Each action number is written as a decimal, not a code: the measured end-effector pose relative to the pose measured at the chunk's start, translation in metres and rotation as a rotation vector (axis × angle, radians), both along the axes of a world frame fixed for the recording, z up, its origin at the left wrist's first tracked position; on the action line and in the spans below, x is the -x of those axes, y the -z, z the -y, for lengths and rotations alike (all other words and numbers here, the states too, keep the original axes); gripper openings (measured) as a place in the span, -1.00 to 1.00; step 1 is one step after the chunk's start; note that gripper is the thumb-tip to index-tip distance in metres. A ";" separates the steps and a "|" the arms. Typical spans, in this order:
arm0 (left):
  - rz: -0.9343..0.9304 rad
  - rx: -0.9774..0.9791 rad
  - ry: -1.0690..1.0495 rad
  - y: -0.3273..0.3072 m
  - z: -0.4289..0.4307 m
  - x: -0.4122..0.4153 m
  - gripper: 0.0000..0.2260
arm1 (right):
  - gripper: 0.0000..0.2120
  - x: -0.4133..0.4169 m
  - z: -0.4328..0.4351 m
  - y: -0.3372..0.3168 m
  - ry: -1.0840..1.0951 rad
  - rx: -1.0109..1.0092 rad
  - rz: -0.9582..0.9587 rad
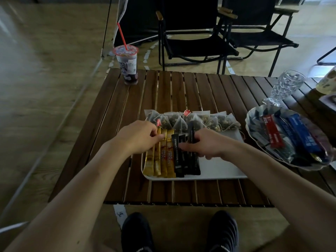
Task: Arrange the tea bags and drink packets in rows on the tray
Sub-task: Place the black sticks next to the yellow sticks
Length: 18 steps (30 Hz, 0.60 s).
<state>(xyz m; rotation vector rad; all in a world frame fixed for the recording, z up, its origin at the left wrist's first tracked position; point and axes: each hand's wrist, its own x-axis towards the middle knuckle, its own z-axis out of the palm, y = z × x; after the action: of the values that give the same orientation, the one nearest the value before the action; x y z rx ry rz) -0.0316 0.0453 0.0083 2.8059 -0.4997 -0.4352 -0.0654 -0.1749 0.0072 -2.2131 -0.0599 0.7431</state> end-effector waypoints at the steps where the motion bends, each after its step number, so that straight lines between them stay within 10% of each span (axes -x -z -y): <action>1: 0.002 -0.001 0.005 0.000 0.000 0.000 -0.74 | -0.70 -0.001 0.004 -0.003 -0.005 -0.008 0.004; 18: -0.024 -0.031 0.097 0.006 0.021 0.005 -0.62 | -0.77 0.003 0.033 0.008 0.051 -0.035 -0.118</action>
<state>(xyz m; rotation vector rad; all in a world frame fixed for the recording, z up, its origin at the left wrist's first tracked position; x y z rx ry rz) -0.0361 0.0240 0.0025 2.8113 -0.6310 -0.5004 -0.0680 -0.2078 -0.0012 -2.1251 0.0420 0.8367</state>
